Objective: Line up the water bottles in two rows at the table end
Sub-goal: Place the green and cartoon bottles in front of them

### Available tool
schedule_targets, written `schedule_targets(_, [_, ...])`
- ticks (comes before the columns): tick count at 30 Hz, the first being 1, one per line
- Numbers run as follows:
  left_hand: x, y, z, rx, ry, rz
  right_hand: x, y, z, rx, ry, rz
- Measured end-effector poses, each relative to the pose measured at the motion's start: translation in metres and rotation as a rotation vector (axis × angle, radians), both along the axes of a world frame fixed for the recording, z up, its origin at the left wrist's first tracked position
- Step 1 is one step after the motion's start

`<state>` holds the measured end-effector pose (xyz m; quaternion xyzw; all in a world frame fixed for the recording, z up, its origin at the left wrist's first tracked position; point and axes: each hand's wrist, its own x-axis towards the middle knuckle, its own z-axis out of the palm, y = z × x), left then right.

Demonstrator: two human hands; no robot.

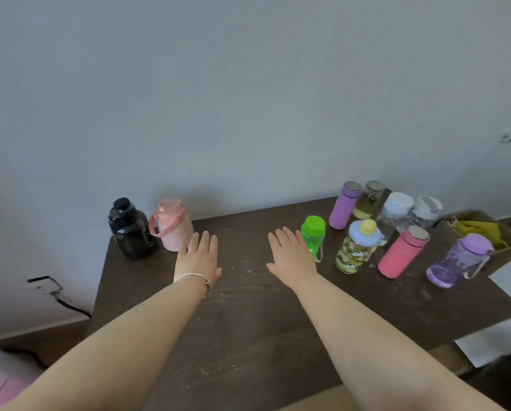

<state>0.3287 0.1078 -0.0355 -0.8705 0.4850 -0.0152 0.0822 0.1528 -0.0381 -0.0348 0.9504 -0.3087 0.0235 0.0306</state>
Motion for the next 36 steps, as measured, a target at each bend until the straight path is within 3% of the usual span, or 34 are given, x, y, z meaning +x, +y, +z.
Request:
schedule_targets(10, [-0.115, -0.080, 0.004, -0.013, 0.005, 0.070, -0.131, -0.082, 0.009, -0.052, -0.096, -0.101])
schedule_targets(21, [-0.152, -0.162, 0.013, -0.088, 0.115, 0.021, -0.189, -0.148, -0.001, 0.088, -0.248, -0.325])
schedule_targets(25, [-0.151, -0.187, 0.001, -0.131, 0.222, 0.030, -0.188, -0.164, -0.008, 0.155, -0.322, -0.369])
schedule_targets(31, [-0.145, -0.219, -0.017, -0.330, 0.673, 0.182, -0.171, -0.181, -0.026, 0.407, -0.434, -0.461])
schedule_targets(36, [-0.146, -0.228, -0.029, -0.429, 0.835, 0.278, -0.160, -0.184, -0.037, 0.539, -0.557, -0.508])
